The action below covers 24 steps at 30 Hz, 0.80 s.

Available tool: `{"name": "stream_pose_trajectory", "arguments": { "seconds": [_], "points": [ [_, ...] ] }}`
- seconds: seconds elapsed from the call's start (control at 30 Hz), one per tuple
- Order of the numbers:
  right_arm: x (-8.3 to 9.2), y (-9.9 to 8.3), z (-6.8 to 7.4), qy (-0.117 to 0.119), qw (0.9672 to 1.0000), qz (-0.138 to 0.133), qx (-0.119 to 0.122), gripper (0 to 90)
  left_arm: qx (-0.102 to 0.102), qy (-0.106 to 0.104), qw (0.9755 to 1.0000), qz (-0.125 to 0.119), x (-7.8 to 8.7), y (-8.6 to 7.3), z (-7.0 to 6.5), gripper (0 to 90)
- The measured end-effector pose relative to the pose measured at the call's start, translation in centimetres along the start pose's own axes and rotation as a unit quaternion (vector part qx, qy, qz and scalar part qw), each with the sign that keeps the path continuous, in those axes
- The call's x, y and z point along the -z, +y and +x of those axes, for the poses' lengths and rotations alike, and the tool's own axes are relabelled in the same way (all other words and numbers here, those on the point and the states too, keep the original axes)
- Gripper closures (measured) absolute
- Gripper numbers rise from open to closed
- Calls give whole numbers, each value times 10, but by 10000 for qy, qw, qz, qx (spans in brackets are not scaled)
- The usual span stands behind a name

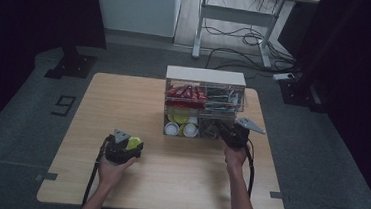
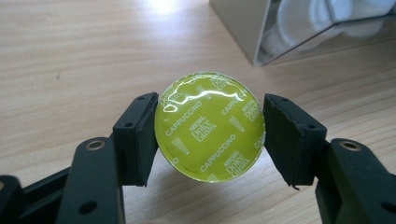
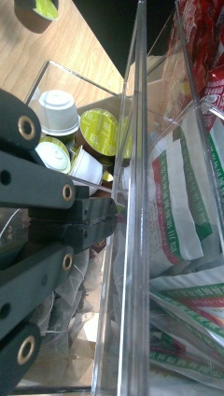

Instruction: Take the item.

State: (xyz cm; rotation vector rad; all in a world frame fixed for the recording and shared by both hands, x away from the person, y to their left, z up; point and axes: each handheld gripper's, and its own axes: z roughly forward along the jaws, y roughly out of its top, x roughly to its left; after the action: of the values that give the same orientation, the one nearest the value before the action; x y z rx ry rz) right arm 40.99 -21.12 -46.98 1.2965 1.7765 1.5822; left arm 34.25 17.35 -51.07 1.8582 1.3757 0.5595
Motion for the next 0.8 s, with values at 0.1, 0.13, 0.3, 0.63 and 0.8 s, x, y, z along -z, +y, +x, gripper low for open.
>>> {"name": "stream_pose_trajectory", "arguments": {
  "seconds": [0.1, 0.13, 0.3, 0.63, 0.8],
  "points": [
    [0, 0, 0, 5, 10000, 3, 1, 890, 6, 42, 10000, 75, -4, -3, 2, 386],
    [0, 0, 0, 6, 10000, 4, 2, 890, 9, 54, 9999, 110, -4, -4, 3, 386],
    [-1, 0, 0, -5, 10000, 3, 17, 890, 27, 85, 9997, 220, -9, -7, 4, 386],
    [-2, -2, 0, -8, 10000, 48, 6, 889, -3, 12, 9996, 299, -15, -7, 1, 382],
    [-2, -2, 0, -5, 10000, 50, 0, 889, -23, 10, 9994, 346, -16, -7, 2, 372]
  ]
}}
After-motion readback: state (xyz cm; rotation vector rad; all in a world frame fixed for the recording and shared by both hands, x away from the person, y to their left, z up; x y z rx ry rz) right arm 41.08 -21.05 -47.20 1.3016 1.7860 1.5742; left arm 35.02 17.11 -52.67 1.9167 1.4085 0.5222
